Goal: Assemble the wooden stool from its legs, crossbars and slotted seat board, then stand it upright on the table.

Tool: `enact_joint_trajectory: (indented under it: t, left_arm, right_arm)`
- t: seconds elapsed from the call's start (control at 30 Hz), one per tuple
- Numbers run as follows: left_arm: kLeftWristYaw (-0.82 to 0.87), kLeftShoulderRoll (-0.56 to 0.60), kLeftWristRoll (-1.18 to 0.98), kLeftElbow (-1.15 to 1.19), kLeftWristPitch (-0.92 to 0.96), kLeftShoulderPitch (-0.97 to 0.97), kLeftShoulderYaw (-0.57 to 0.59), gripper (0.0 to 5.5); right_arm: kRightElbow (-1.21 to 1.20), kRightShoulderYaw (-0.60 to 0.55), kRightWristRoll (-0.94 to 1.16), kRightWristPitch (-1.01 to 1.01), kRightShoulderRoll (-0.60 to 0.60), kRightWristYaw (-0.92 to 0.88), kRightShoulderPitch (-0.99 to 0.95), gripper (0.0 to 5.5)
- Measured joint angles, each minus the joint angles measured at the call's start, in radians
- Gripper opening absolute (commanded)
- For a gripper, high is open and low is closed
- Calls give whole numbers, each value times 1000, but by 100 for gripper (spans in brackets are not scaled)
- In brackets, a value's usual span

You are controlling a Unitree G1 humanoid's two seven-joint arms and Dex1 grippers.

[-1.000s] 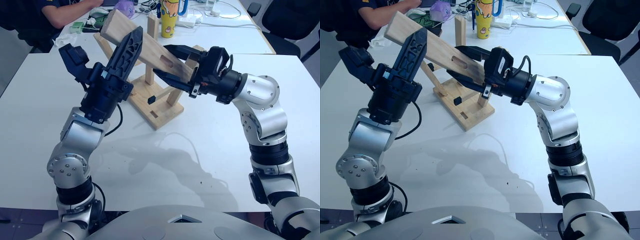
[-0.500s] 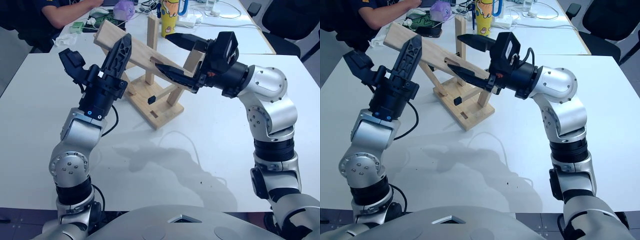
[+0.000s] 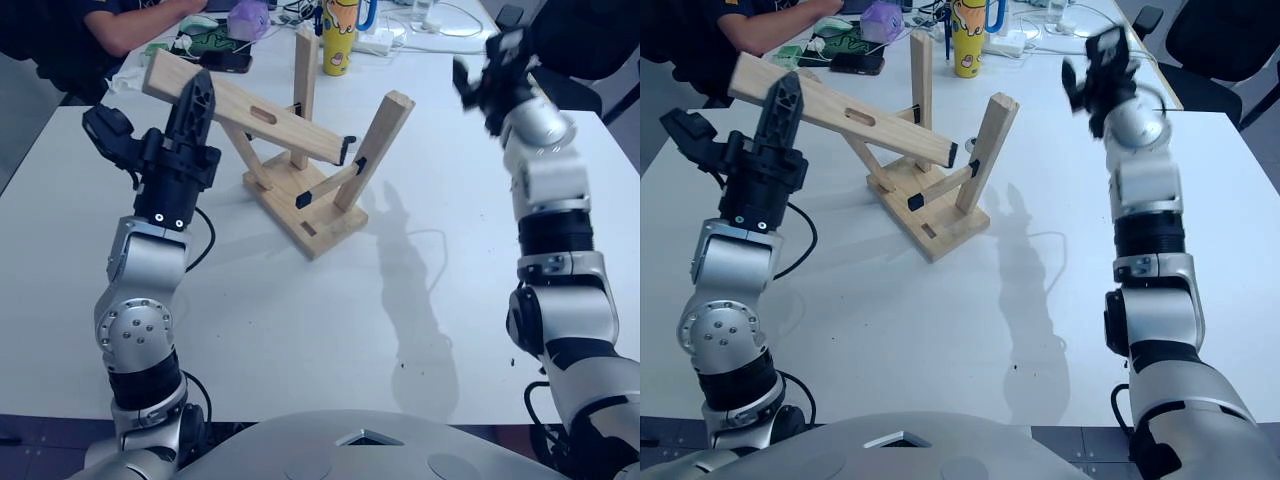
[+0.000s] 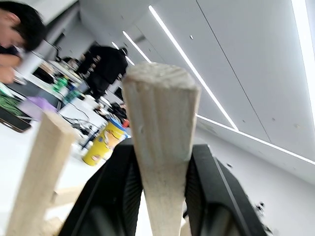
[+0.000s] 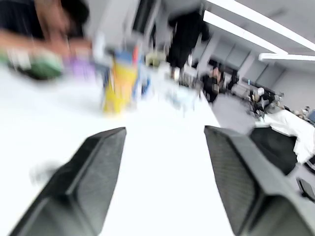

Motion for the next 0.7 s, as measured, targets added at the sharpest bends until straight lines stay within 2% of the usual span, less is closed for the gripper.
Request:
enact_joint_trajectory:
  t: [0.17,0.33,0.47,0.63,0.7]
  left_arm:
    - [3,40,60,13,-1,-15,22,104]
    - [-2,59,94,16,3,-15,28,104]
    - [-17,71,109,26,9,-17,30,104]
    - [-41,82,143,28,11,-14,32,104]
    - [-49,88,163,28,11,-13,35,104]
  right_arm:
    - [10,123,-39,-45,66,135,147,153]
    - [56,198,-95,-77,134,145,212,74]
    - [-70,245,-71,-70,141,284,268,71]
    - [-381,322,71,-1,96,617,413,71]
    - [-426,322,85,42,86,638,415,71]
